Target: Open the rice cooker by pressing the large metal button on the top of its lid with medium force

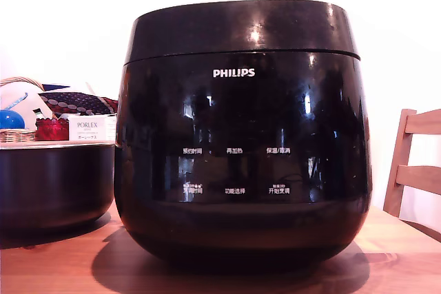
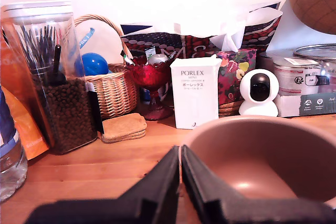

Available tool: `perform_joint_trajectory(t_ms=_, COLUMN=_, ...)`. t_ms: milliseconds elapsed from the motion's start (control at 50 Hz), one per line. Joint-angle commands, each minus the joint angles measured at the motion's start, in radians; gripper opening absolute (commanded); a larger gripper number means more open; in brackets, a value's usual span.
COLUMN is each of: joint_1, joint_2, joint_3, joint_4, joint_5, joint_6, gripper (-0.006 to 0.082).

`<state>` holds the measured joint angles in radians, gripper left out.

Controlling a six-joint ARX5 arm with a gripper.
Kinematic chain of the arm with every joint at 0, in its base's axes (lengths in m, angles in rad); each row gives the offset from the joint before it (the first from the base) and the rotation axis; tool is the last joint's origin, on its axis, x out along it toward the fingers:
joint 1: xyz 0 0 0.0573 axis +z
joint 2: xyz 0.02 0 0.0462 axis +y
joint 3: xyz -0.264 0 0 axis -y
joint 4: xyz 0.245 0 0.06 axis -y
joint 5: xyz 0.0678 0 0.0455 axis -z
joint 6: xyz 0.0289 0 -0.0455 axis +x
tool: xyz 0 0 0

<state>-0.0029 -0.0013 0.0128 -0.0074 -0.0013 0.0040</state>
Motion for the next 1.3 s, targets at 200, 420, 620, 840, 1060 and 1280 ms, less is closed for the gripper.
perform_joint_trajectory(t_ms=200, joint_1=0.032, joint_2=-0.011, joint_3=0.000, joint_4=-0.013, joint_5=0.145, joint_6=0.022, gripper=-0.0024)
perform_joint_trajectory(t_ms=420, joint_1=0.032, joint_2=-0.011, joint_3=0.003, joint_4=0.147, joint_5=0.295, joint_6=-0.092, gripper=-0.0024)
perform_joint_trajectory(t_ms=620, joint_1=0.027, joint_2=-0.011, joint_3=0.065, joint_4=0.219, joint_5=0.451, joint_6=-0.282, gripper=-0.0024)
perform_joint_trajectory(t_ms=840, joint_1=-0.006, joint_2=0.012, joint_3=0.182, joint_4=0.144, joint_5=0.618, joint_6=-0.339, gripper=-0.0024)
perform_joint_trajectory(t_ms=1060, joint_1=-0.132, joint_2=0.127, joint_3=0.272, joint_4=0.136, joint_5=0.660, joint_6=-0.348, gripper=-0.0024)
perform_joint_trajectory(t_ms=1280, joint_1=-0.260, joint_2=0.294, joint_3=0.326, joint_4=0.194, joint_5=0.675, joint_6=-0.345, gripper=-0.0023)
